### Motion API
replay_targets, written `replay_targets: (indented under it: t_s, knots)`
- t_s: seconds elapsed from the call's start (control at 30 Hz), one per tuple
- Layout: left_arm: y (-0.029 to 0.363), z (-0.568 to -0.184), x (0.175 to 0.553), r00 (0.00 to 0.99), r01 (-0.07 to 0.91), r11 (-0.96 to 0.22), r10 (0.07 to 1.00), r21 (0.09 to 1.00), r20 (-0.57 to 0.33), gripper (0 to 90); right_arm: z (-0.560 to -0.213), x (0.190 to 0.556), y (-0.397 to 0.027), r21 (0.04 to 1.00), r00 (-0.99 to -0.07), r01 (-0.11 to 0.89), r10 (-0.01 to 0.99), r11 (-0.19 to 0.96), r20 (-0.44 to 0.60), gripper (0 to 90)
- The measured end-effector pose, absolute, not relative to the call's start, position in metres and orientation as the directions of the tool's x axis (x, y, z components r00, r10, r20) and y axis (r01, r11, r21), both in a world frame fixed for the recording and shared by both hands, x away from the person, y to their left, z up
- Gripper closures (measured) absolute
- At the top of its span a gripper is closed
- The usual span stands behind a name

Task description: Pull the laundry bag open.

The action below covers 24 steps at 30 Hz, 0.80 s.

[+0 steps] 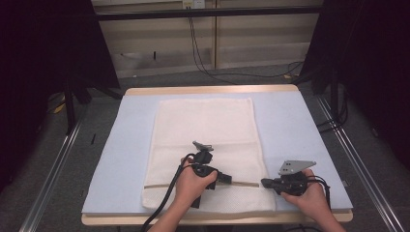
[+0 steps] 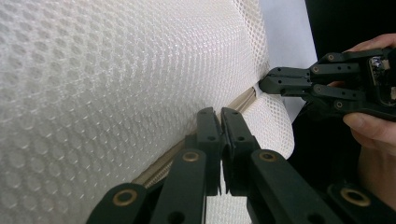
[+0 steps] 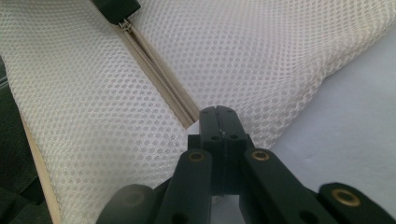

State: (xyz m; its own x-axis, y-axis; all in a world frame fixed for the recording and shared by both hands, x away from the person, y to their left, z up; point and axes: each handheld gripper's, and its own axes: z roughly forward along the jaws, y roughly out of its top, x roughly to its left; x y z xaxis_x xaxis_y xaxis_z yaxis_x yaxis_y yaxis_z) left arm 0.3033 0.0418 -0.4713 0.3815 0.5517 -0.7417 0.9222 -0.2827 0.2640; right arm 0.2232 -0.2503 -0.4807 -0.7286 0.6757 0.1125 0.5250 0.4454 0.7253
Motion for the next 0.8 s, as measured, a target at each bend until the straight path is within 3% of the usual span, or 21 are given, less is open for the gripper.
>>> replay_targets:
  t_s: [0.8]
  knots:
    - [0.053, -0.469, 0.306, 0.373, 0.927, -0.271, 0.571, 0.260, -0.731, 87.5, -0.481, 0.223, -0.251, 0.726, -0.726, 0.528, 0.678, 0.440, 0.117, 90.0]
